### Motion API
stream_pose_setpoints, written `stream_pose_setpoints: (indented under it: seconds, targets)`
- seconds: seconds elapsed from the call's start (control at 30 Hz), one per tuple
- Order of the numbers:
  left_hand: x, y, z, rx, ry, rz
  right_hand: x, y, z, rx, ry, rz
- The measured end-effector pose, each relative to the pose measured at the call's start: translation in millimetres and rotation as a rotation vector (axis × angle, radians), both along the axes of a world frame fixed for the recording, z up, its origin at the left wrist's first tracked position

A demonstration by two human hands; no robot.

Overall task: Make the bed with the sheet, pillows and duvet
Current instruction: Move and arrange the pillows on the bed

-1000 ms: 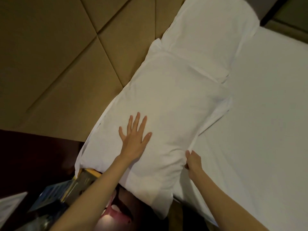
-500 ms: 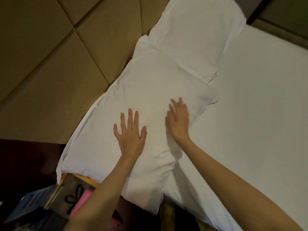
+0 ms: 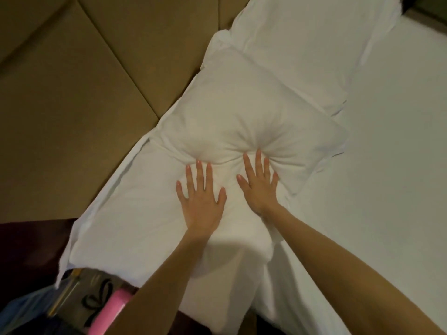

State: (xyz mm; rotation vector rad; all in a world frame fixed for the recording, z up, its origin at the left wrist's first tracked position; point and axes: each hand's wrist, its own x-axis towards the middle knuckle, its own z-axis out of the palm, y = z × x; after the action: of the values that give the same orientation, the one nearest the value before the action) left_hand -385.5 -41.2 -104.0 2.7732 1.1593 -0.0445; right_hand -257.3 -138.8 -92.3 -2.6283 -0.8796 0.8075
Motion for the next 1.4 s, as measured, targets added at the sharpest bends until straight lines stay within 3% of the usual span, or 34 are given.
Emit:
stream_pose_setpoints:
  seconds: [0.17,0.4,0.57,0.77,0.97,1.2,1.4]
  targets:
    - [-46.1,-37.7,2.7,0.064,-0.035,-0.149,-4.8,-24.9,22.2,0.171,-0.213,0.123]
    - [-80.9,-52.1,3.4,0.040,-0.006,-0.363,87.4,28.8,37.9,0.128,-0.502,0.401]
    - [-76.9,-51.1,7.6,0.026,-0.016,-0.388,147.9,1.1,21.9,-0.059,-0.219,-0.214]
    - [-16.2,-25.9,31.6,0.052,-0.013,-0.345,144.6,-32.3,9.5,-0.120,0.035,-0.460]
    - [69.8,41.0,48.6,0.084,0.049,-0.343,155.2,-37.1,21.7,-0.068,0.136,-0.534]
    - [58.8,83.6,48.0,-0.055,0.065,0.058,90.5,-3.6,51.9,0.260,-0.059,-0.454]
    - [8.5,95.0,47.6,-0.192,0.045,0.294,-20.2,-11.5,25.6,0.132,0.048,-0.478]
